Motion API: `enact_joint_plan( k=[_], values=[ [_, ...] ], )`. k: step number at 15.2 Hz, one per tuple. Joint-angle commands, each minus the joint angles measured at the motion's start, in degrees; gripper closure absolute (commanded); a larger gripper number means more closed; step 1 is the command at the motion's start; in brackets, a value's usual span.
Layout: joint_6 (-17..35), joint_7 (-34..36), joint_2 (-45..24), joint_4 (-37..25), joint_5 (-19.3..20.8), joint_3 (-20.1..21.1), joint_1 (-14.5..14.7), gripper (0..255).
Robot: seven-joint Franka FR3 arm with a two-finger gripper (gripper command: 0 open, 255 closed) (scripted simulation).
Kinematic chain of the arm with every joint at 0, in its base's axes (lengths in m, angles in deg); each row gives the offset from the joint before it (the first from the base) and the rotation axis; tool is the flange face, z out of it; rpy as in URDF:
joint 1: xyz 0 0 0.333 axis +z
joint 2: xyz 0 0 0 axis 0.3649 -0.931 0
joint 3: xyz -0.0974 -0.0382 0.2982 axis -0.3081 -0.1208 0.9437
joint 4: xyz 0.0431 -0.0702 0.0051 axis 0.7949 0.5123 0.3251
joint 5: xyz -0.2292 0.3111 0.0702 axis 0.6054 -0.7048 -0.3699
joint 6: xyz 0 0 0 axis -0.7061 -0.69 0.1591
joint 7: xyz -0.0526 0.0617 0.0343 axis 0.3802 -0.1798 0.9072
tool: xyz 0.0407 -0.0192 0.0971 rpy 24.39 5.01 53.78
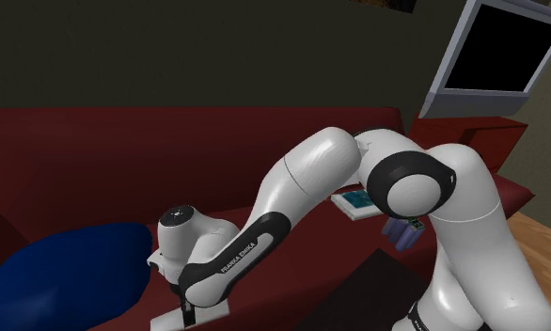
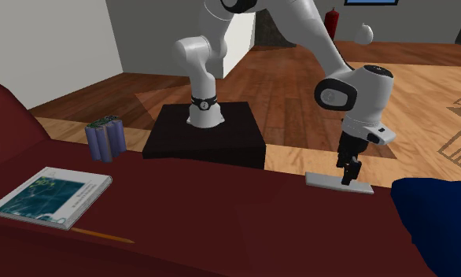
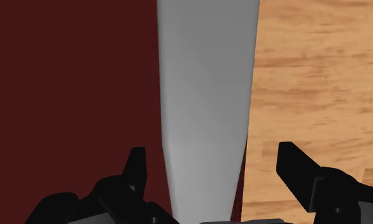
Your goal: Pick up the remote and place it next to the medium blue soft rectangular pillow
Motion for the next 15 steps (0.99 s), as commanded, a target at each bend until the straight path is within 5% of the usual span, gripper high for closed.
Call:
enact_joint_plan(
  k=[1, 15],
  values=[
    [0.0, 0.0, 0.0, 0.0, 0.0, 0.0, 0.0, 0],
    [-4.8, -0.4, 5.4, 0.5, -0.6, 0.5, -0.4, 0]
  ],
)
